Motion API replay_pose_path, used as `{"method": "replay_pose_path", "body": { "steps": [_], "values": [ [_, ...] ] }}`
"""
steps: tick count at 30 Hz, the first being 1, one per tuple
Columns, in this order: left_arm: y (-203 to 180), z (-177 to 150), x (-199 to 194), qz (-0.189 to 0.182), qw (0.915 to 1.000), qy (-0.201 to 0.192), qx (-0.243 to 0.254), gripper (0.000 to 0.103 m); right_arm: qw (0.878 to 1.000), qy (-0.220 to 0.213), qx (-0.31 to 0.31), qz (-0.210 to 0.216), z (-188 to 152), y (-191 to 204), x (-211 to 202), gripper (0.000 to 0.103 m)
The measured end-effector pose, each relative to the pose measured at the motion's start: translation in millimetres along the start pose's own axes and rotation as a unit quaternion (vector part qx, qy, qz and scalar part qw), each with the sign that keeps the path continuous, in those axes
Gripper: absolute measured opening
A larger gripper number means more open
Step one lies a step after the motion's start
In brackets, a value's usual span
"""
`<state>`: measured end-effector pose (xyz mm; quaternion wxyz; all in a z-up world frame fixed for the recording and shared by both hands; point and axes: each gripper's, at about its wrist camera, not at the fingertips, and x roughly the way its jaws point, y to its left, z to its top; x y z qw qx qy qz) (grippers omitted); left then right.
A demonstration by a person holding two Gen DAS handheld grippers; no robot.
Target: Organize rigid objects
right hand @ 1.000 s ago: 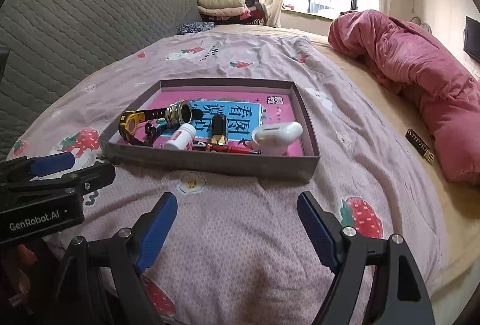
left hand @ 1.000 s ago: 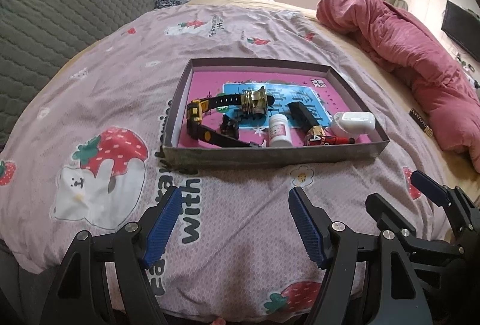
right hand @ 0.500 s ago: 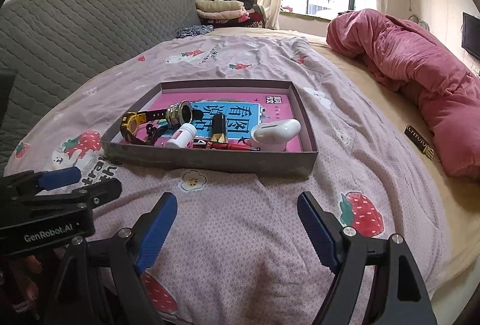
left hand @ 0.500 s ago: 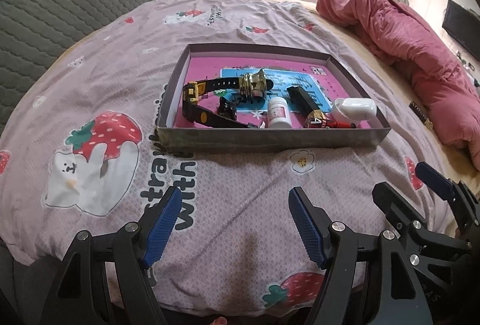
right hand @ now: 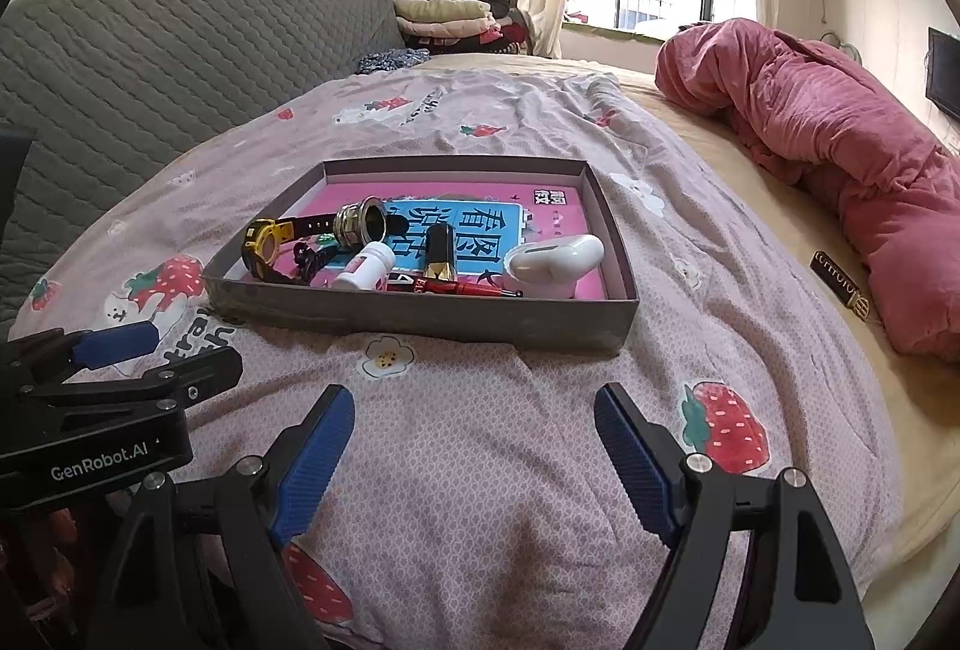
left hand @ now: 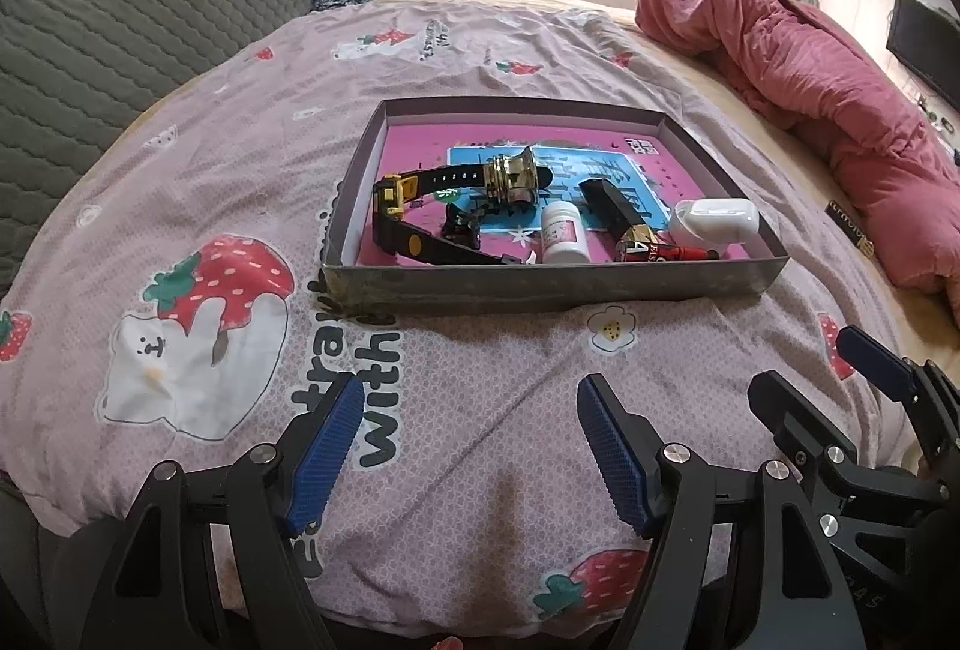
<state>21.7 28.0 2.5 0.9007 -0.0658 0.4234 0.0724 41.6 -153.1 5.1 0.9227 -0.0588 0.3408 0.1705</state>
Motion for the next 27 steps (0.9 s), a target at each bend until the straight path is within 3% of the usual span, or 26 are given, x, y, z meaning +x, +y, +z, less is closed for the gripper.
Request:
{"method": "replay_pose_path", "body": {
  "steps": [27],
  "values": [
    [0.6,-2.6,6.0,0.000,0.9999,0.013,-0.005,0.075,1.000,0.013,0.001,0.002,-3.1,0.3,6.0,0.082]
  ]
}}
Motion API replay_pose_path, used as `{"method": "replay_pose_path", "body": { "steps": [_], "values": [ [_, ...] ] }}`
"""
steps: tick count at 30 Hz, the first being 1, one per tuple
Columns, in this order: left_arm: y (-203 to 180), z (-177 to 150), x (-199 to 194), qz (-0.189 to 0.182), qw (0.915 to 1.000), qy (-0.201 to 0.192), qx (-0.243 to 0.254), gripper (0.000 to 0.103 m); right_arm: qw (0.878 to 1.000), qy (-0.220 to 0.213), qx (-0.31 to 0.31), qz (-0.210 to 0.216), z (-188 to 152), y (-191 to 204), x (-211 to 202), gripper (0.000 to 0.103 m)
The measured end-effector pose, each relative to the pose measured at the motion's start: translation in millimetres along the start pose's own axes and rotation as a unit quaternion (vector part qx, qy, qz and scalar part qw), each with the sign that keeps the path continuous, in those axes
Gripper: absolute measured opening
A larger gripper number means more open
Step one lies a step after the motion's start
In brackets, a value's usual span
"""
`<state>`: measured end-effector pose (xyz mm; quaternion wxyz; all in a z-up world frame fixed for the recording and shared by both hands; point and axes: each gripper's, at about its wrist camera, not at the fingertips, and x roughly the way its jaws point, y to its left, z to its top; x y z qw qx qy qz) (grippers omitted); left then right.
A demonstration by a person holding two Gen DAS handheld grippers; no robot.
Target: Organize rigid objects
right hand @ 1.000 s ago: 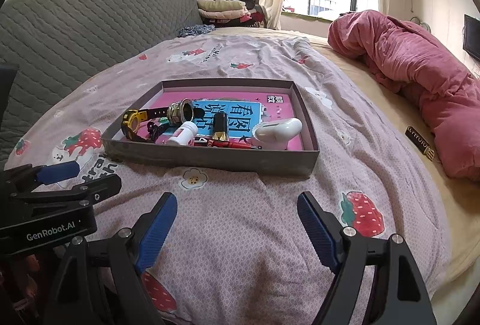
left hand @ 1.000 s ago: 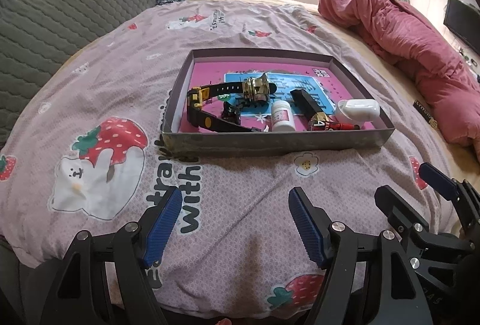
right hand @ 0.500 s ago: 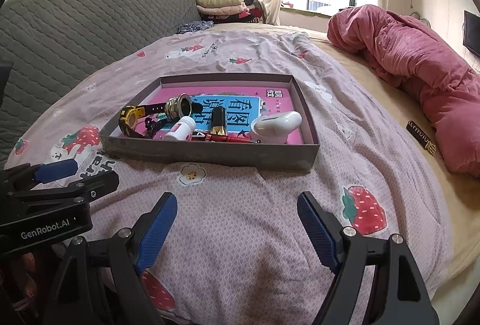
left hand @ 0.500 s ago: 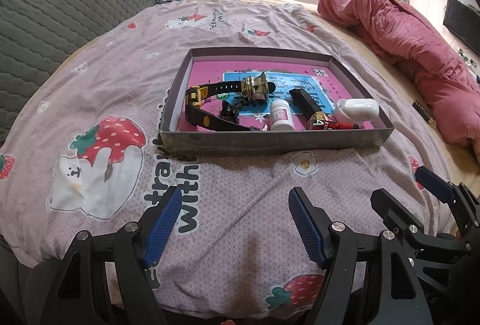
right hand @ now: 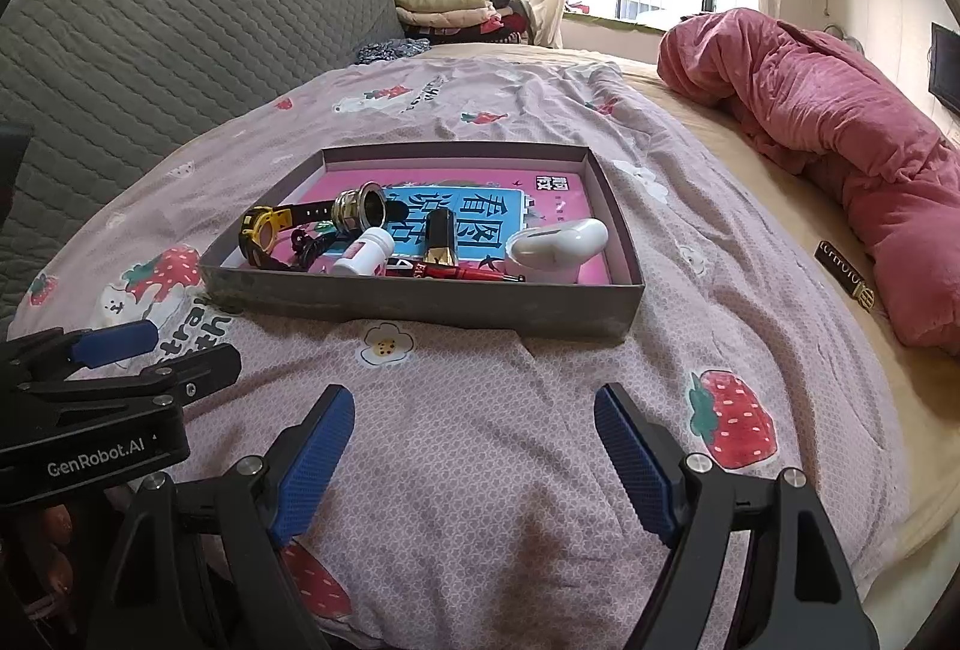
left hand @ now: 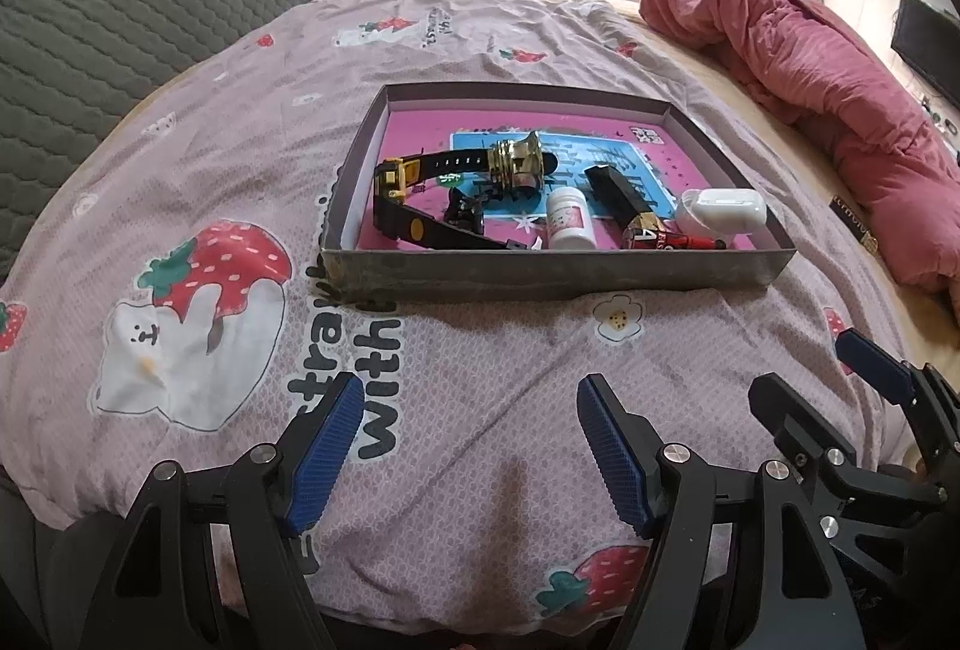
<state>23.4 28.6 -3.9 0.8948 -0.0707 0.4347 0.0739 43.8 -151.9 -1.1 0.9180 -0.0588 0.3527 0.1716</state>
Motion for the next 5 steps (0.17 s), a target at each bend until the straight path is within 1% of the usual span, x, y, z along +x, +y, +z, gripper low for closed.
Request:
{"method": "replay_pose_path", "body": {
  "steps": [5],
  "values": [
    [2.2,-0.4,1.9,-0.001,1.0000,-0.003,-0.002,0.075,1.000,0.002,0.003,0.003,-0.9,-1.1,2.5,0.082]
  ]
}}
